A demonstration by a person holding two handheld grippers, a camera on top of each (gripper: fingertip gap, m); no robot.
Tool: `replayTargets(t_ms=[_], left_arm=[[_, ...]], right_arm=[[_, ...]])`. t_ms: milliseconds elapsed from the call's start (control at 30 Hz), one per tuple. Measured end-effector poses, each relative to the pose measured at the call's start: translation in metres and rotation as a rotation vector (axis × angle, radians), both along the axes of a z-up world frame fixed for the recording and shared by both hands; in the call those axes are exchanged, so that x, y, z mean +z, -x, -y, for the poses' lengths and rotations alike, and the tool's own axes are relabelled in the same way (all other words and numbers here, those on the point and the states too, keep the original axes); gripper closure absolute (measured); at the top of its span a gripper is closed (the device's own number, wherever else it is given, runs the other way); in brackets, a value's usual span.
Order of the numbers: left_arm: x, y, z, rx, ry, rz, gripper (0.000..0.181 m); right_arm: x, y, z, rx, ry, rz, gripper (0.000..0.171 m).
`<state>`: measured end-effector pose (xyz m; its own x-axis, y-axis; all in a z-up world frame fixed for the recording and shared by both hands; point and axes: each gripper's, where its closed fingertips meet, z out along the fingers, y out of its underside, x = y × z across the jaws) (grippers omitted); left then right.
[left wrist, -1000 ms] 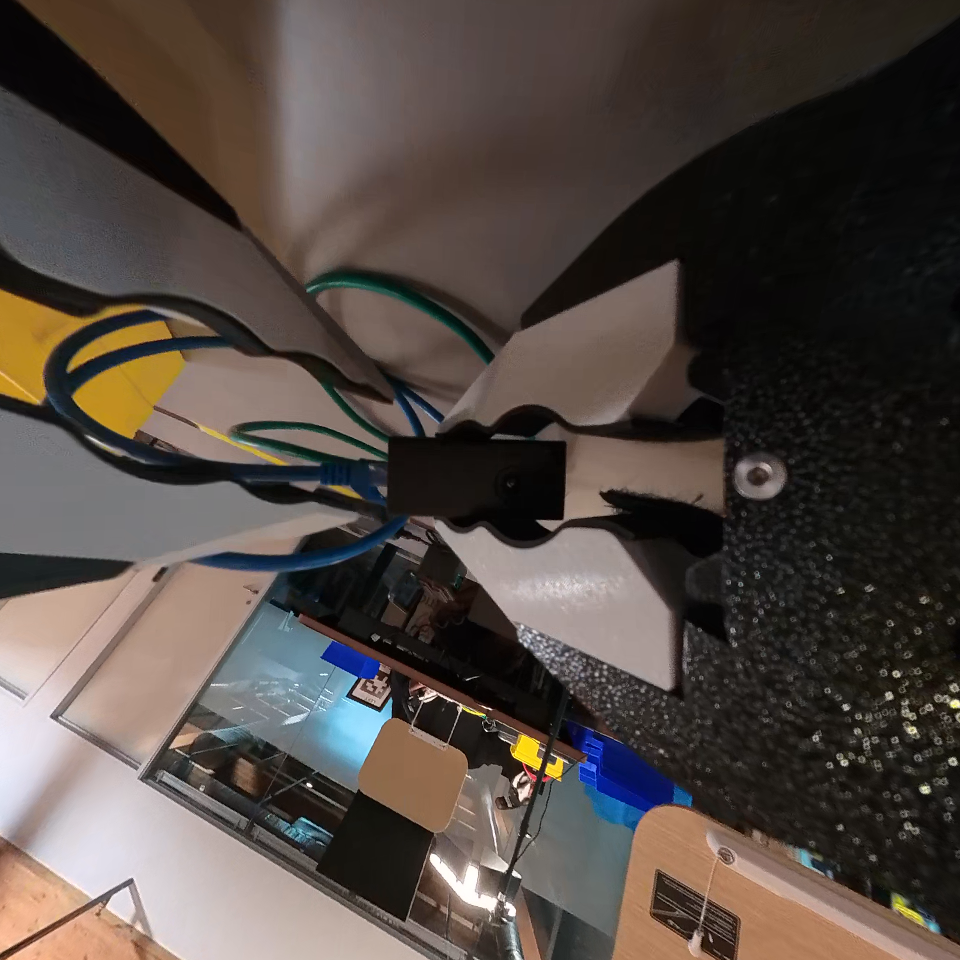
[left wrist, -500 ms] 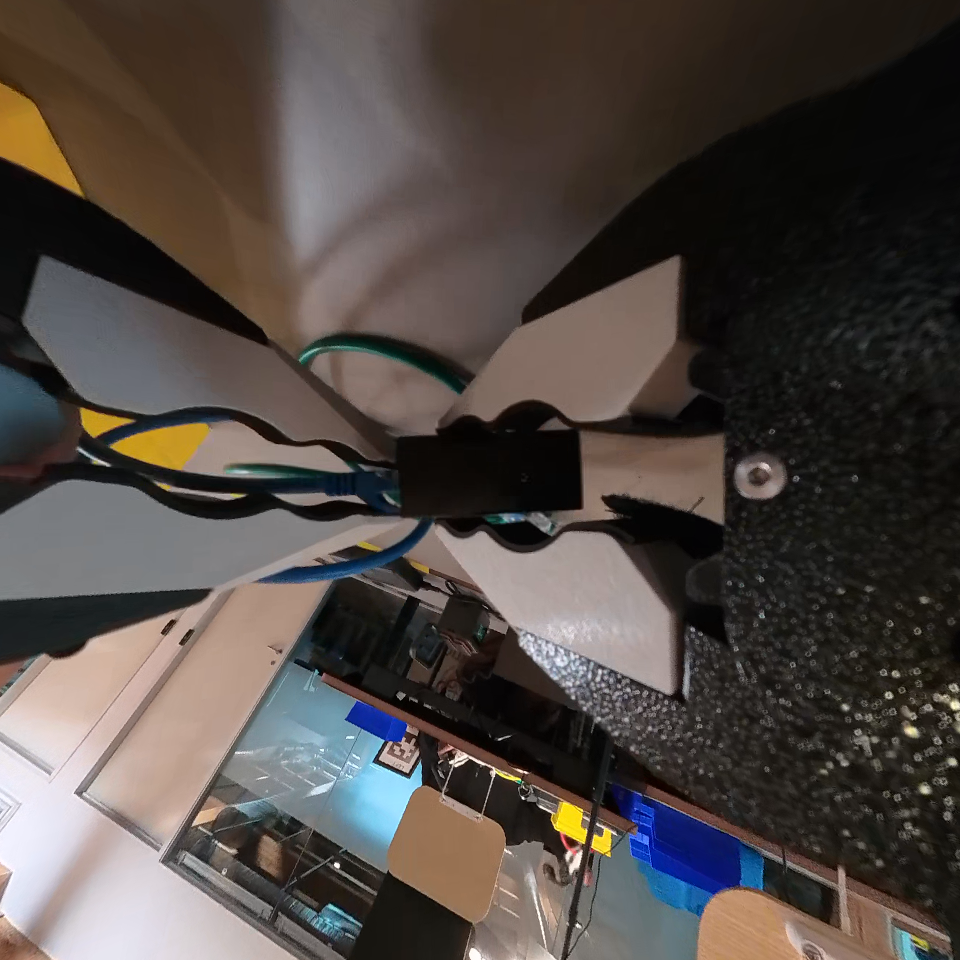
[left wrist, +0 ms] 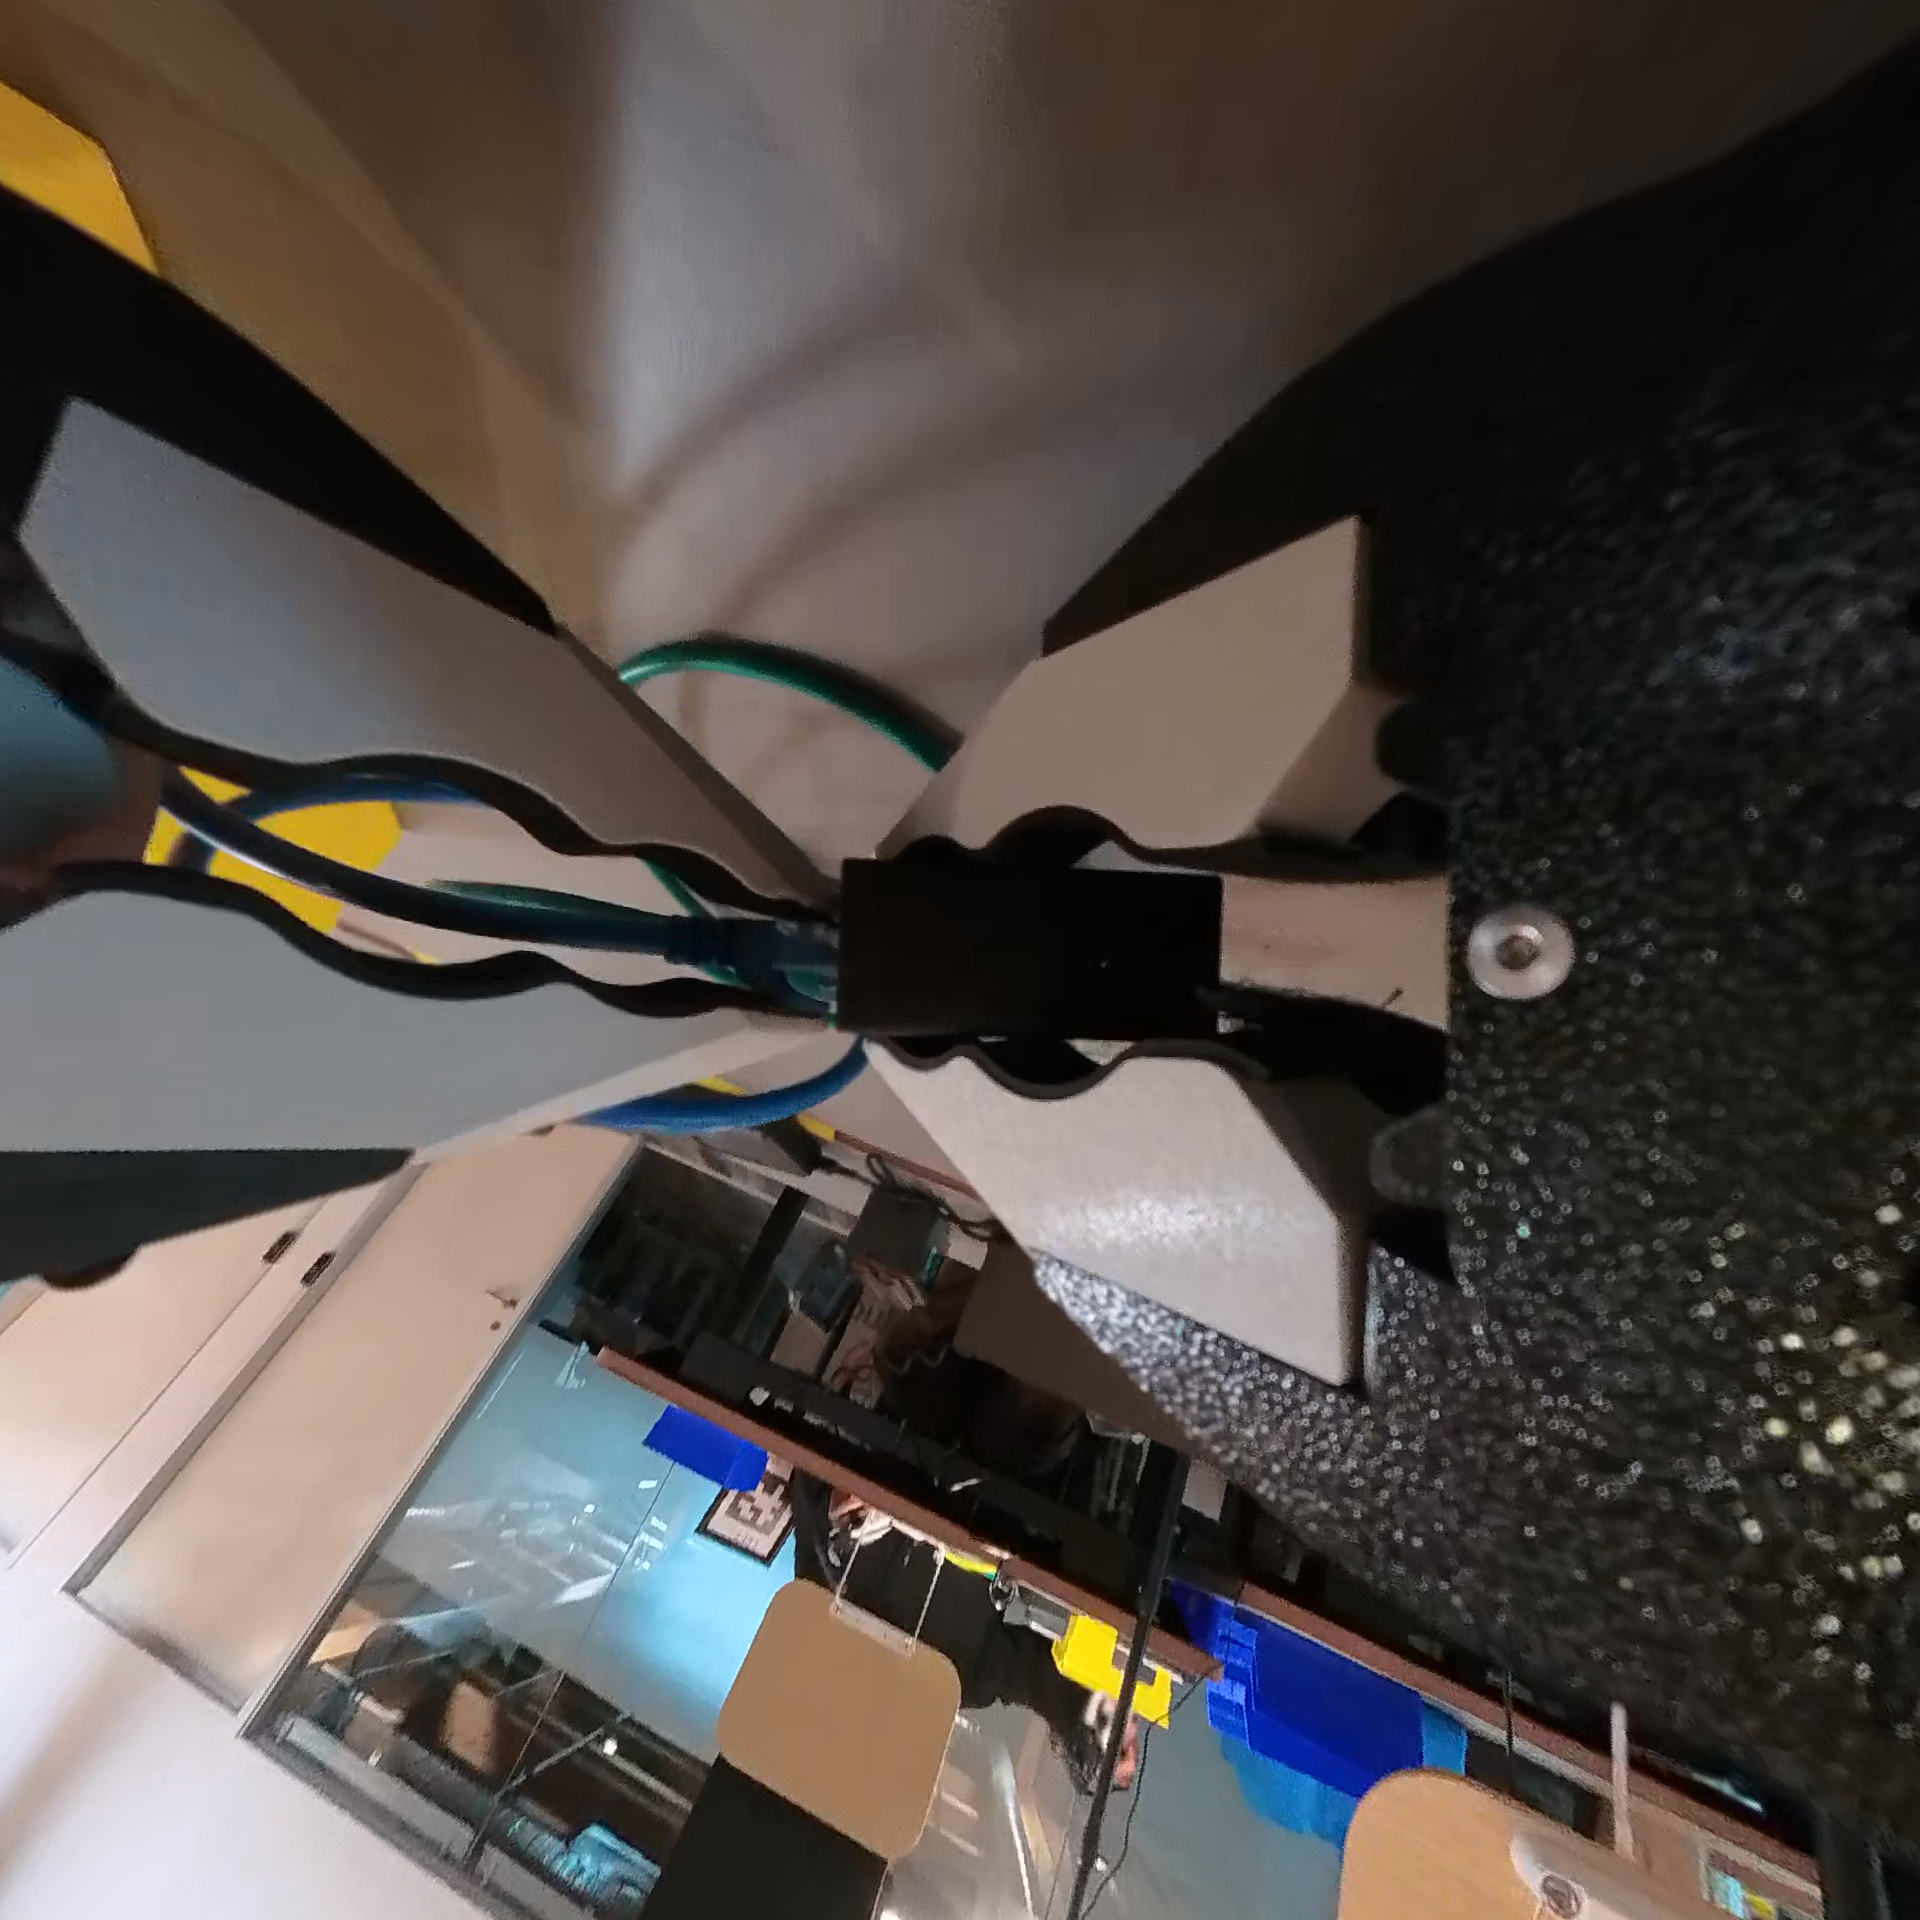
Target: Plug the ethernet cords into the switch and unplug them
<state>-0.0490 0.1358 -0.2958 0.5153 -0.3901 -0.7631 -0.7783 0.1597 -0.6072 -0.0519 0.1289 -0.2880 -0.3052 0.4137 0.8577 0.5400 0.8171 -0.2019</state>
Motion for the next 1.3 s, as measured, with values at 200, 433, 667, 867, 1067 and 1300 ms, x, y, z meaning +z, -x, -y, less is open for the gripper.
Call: replayTargets(t_ms=[200,433,667,867,1067,1300], left_arm=[[-0.014,-0.007,0.003,-0.065,0.1,-0.027,0.155],[-0.028,-0.013,0.011,-0.162,0.133,-0.115,0.156],[-0.023,-0.017,0.016,-0.207,0.12,-0.073,0.156],[-0.004,-0.026,0.026,-0.275,0.117,0.059,0.156],[0.013,-0.038,0.042,-0.385,0.173,0.192,0.156],[0.012,-0.025,0.029,-0.264,0.205,0.232,0.157]], right_arm=[[-0.012,-0.01,0.006,0.089,-0.098,0.209,0.159],[-0.024,-0.02,0.016,0.261,-0.275,0.593,0.157],[-0.015,-0.025,0.023,0.326,-0.221,0.69,0.156],[0.006,-0.029,0.035,0.294,0.061,0.581,0.158],[0.021,-0.035,0.051,0.292,0.323,0.528,0.159],[0.017,-0.021,0.039,0.128,0.364,0.43,0.152]])
